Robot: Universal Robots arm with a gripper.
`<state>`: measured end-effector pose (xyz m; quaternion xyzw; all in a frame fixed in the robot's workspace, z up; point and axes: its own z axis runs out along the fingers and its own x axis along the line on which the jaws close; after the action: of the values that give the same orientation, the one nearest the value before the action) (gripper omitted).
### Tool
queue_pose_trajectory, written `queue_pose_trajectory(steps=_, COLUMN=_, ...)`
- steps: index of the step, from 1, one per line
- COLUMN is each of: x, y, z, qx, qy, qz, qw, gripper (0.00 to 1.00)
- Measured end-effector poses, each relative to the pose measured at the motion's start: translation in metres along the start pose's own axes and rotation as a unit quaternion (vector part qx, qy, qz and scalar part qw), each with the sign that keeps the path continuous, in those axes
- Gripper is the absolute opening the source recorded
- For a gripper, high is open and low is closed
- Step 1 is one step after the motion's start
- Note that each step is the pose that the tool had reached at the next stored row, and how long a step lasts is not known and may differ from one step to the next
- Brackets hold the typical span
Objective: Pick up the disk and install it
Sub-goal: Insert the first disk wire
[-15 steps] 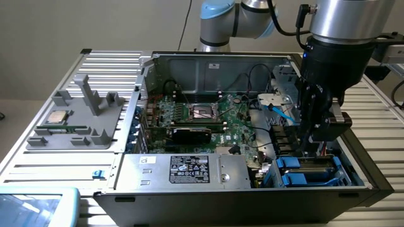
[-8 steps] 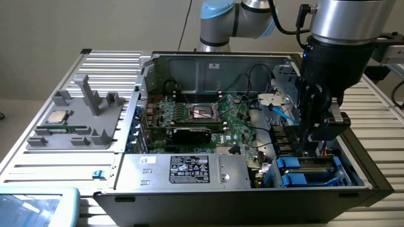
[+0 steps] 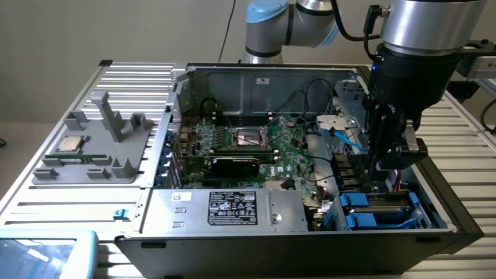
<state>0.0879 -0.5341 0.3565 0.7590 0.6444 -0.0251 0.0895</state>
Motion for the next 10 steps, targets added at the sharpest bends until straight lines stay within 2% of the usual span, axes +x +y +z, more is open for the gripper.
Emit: queue_pose_trajectory(steps=10, x=-0.0013, y=0.0008, z=0.0002, qx=0.0007, qy=-0.0003, qz=0.004, qw=1.0000, gripper=0.29)
